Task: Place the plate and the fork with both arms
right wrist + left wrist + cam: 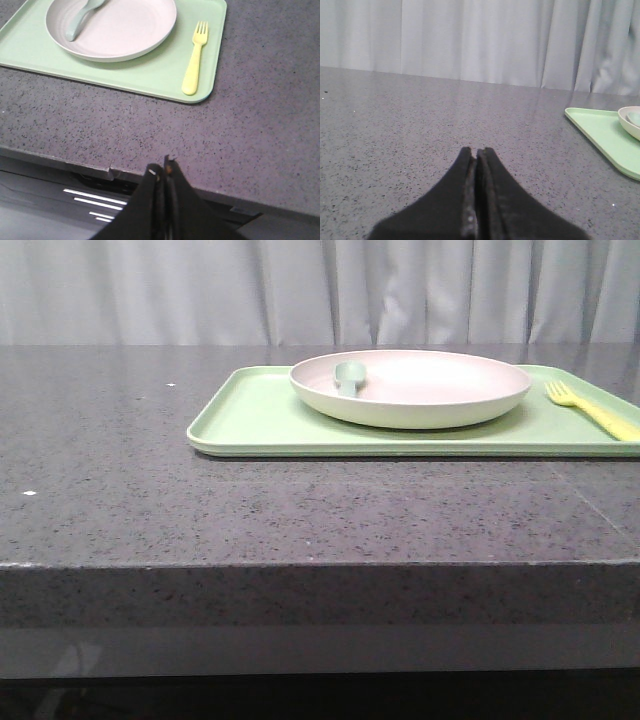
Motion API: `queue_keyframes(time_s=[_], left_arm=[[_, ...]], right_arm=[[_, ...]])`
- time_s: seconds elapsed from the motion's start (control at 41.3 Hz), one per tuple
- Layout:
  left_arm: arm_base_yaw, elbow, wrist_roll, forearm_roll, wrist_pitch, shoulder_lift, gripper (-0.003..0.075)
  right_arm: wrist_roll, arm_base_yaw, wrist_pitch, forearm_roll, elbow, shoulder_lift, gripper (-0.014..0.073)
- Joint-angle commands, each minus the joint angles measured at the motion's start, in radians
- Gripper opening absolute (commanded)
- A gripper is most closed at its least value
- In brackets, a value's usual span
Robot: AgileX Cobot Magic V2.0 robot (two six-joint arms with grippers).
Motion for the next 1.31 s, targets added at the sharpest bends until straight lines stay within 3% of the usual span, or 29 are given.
queue_keyframes(time_s=[0.0, 0.363, 0.605, 1.283], left_arm=[[-0.005, 0.008, -0.013, 0.002, -0.087, -0.024, -0.0020], [-0.005, 0.008, -0.013, 0.002, -0.087, -0.024, -0.0020], [-0.005, 0.008, -0.013, 0.002, -0.087, -0.024, -0.0020], [-0.005, 0.008, -0.013, 0.002, -0.087, -0.024, -0.0020]], right_arm=[[-0.002, -0.007, -0.162, -0.074, 0.017, -0.020, -0.0069], [-0.002, -0.137, -0.803, -0.078, 0.539, -0.303, -0.0069], [-0.002, -0.196, -1.072, -0.078, 0.817, -0.443, -0.0069], [0.000, -0.164, -1.061, -0.036, 0.851, -0.485, -0.0069]])
